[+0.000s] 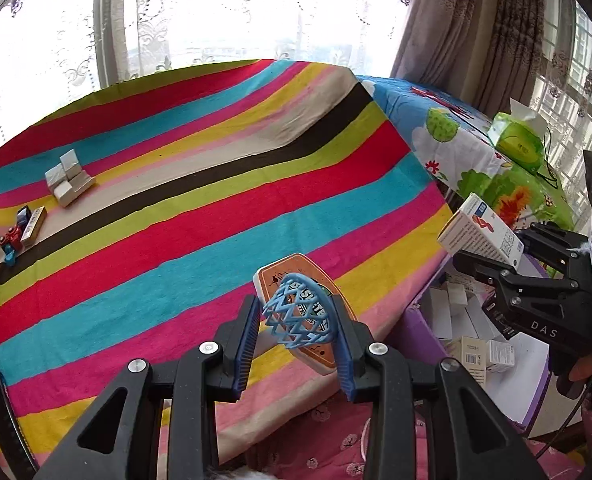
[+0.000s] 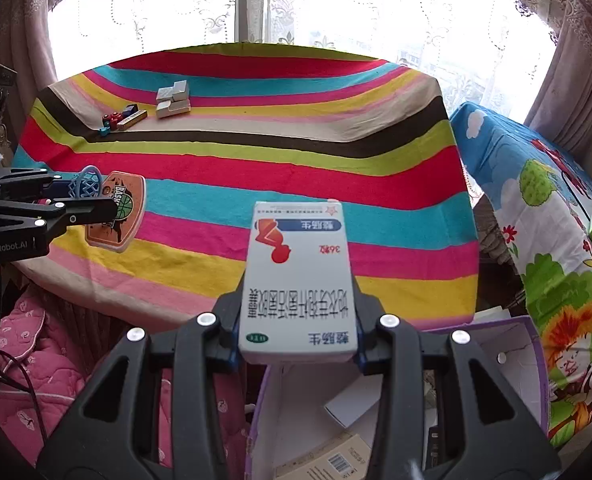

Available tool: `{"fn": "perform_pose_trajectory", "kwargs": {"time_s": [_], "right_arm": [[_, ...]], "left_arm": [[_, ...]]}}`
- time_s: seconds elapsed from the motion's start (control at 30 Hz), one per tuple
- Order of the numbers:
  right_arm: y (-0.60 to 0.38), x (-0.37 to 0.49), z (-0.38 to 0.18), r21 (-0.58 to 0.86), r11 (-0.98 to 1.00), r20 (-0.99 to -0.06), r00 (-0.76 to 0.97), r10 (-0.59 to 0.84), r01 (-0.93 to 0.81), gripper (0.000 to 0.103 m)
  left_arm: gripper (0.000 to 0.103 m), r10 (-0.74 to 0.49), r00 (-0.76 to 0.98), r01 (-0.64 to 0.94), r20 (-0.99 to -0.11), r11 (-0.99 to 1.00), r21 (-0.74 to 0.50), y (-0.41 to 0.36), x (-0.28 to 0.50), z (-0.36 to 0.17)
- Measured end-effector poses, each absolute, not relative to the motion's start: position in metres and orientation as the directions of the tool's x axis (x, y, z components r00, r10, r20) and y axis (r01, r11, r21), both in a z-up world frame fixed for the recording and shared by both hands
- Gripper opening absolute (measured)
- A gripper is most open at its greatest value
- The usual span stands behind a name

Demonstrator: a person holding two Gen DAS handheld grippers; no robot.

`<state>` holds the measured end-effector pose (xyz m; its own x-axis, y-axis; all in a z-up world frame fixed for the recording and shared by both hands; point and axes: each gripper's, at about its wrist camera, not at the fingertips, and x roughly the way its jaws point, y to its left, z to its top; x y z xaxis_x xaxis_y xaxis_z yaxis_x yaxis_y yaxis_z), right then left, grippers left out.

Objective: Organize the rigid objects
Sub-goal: 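Carry both held items over to the purple-rimmed storage box, then open both grippers to drop the items into the storage box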

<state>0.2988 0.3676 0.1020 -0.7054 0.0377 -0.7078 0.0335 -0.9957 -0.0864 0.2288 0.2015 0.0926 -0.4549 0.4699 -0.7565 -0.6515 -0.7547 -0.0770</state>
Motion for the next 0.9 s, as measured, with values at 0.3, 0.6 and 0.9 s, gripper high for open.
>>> {"fn": "perform_pose_trajectory", "kwargs": {"time_s": [0.3,0.6,0.9], "right_arm": [[0.463,0.348,0.087,-0.074,-0.975,-0.739,-0.645,0.194,-0.209,0.044],[0.508,0.373,0.079,-0.191,-0.923,-0.758,-0.547,0.355,-0.335,0.045],[0.489,0.345,0.09,-0.22,-0.914,-0.733,-0.561,0.386,-0.341,0.08]], "left_arm": [[0.036,0.535,-0.232,-0.832,-0.812,-0.542,-0.12,0.309,0.265,0.081],[0.044,0.634,0.035,-0.873,-0.772,-0.356,-0.332,0.363,0.291,0.062],[0.083,0.614,-0.156,-0.789,-0.774,-0.549,-0.276,0.301,0.239,0.048]]}}
